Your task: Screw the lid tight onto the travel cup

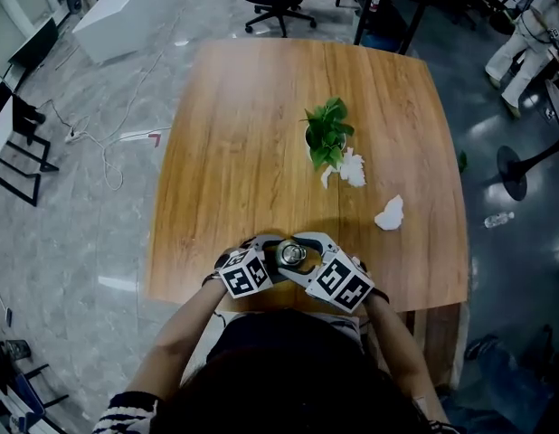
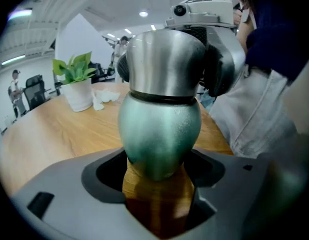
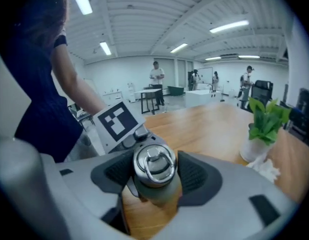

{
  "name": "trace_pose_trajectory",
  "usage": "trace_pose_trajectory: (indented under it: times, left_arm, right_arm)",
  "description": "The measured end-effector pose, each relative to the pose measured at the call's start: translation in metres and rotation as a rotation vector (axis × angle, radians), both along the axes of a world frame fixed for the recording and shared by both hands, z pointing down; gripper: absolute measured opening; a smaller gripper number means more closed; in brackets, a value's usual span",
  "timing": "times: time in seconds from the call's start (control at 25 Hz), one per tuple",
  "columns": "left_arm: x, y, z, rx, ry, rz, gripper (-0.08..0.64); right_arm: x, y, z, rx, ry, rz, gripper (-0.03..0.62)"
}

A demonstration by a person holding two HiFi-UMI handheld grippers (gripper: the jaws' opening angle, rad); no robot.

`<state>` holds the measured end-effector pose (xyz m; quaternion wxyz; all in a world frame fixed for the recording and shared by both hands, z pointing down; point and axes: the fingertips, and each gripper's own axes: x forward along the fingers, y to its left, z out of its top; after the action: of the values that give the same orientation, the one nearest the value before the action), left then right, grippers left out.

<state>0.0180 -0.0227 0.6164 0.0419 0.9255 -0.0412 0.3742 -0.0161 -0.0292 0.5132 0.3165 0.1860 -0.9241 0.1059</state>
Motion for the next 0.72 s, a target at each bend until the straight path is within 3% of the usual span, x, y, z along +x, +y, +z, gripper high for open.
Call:
trace_pose_trajectory:
  times: [0.12, 0.36, 0.44, 0.56, 0.72]
  left_arm:
    - [0.000, 0.000, 0.000, 0.001, -0.010, 0.021, 0.356]
    - [0.003, -0.008, -0.003, 0.023, 0.012, -0.322, 0.356]
    - [0.003, -0.008, -0.002, 0.026, 0.014, -0.374, 0.356]
    - [0.002, -0.007, 0.001, 0.001, 0.001, -0.324, 0.356]
    - [0.001, 0.000, 0.002, -0.015, -0.012, -0.072, 0.356]
  right_arm:
    - [-0.004, -0.001, -0.001, 0.054, -0.005, -0.011, 0.267]
    - [0.008, -0.013, -0.005, 0.019, -0.088, 0.361, 0.267]
    - [0.010, -0.013, -0.003, -0.004, -0.094, 0.419, 0.267]
    - [0.007, -0.010, 0.001, -0.044, -0.111, 0.329, 0.267]
    - [0.004, 0.003, -0.006, -0.074, -0.103, 0.025, 0.267]
